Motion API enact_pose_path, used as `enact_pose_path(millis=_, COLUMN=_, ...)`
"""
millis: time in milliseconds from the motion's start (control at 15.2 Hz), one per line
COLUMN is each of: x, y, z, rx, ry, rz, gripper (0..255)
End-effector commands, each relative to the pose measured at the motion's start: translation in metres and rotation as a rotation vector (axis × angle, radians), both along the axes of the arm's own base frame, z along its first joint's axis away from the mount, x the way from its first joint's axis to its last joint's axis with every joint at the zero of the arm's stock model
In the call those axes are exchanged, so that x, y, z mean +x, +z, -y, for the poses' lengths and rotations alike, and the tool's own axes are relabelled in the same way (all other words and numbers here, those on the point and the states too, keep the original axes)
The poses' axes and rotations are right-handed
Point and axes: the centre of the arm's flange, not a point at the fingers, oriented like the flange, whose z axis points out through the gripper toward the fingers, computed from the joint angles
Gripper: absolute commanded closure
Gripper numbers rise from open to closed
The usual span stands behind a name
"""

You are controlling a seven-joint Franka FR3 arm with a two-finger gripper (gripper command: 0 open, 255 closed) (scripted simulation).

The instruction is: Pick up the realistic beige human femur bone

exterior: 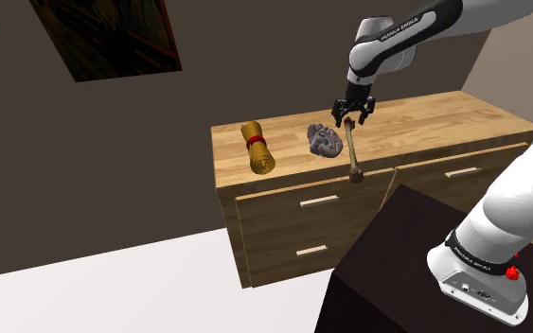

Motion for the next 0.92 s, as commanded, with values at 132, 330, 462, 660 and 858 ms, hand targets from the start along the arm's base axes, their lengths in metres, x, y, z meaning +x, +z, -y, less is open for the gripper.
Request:
enact_pose_path(millis=132, x=0.017, y=-0.038, z=0.032, rx=-0.006, ry=-0.088, rz=-0.013, gripper=0)
enact_pose_path(millis=330, x=0.028, y=-0.066, z=0.059, rx=-0.009, ry=-0.153, rz=-0.023, gripper=0)
enact_pose_path(millis=462, x=0.034, y=-0.084, z=0.077, rx=-0.012, ry=-0.197, rz=-0.030, gripper=0)
enact_pose_path(millis=660, x=0.041, y=-0.111, z=0.104, rx=-0.015, ry=-0.262, rz=-0.040, gripper=0)
enact_pose_path(millis=858, x=0.046, y=-0.139, z=0.132, rx=-0.019, ry=-0.328, rz=-0.050, gripper=0)
